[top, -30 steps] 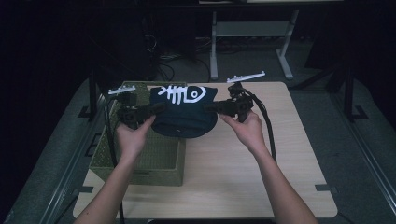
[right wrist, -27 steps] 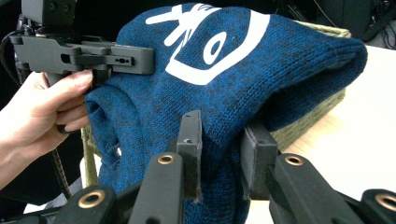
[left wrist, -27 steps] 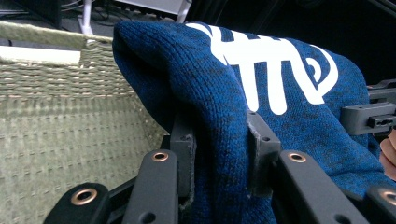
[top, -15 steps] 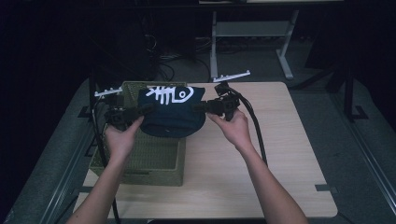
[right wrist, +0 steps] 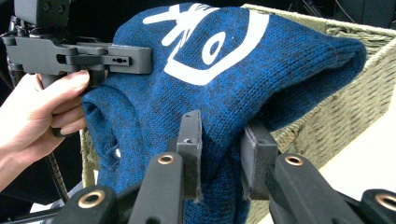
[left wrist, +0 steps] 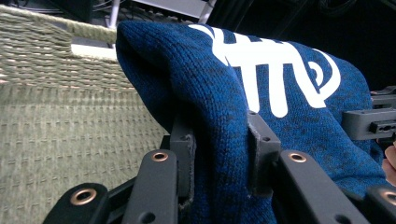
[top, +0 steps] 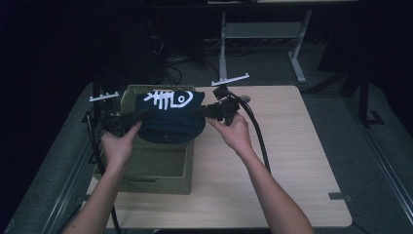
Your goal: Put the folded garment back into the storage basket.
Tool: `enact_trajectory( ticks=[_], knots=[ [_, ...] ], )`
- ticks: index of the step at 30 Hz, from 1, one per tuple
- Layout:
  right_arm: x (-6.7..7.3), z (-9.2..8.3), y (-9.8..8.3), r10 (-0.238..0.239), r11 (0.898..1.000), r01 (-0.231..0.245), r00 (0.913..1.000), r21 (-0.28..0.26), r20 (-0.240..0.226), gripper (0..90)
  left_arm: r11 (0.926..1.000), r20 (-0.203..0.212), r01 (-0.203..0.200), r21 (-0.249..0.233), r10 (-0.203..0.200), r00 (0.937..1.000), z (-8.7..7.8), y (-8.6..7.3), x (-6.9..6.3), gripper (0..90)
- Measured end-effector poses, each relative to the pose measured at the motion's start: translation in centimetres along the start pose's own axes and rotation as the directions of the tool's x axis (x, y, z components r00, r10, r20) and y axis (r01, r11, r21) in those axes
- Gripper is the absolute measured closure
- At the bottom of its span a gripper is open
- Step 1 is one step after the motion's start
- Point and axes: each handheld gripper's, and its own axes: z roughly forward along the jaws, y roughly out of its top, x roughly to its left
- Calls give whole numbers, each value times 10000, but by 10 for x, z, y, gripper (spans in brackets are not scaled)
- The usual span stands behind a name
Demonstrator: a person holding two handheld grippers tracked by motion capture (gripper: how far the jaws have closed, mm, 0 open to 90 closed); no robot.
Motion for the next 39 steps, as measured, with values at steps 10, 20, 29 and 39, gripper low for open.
enact_trajectory(
  ticks=[10, 20, 29, 39],
  knots=[
    [3, 19, 3, 17, 9999, -15, 9999, 107, -120, 721, 9999, -277, 114, -2, -114, 9996, -9, -1, 16, 684],
    [4, 49, 1, 232, 9992, -223, 9993, 328, -295, 720, 9994, -682, 277, 212, -262, 9973, -17, -3, 37, 681],
    [7, 74, -3, 376, 9975, -354, 9987, 615, -352, 719, 9973, -981, 448, 577, -390, 9944, -21, -8, 57, 672],
    [8, 95, -11, 474, 9948, -447, 9985, 914, -269, 718, 9911, -1240, 508, 1228, -354, 9916, -16, -14, 73, 663]
  ],
)
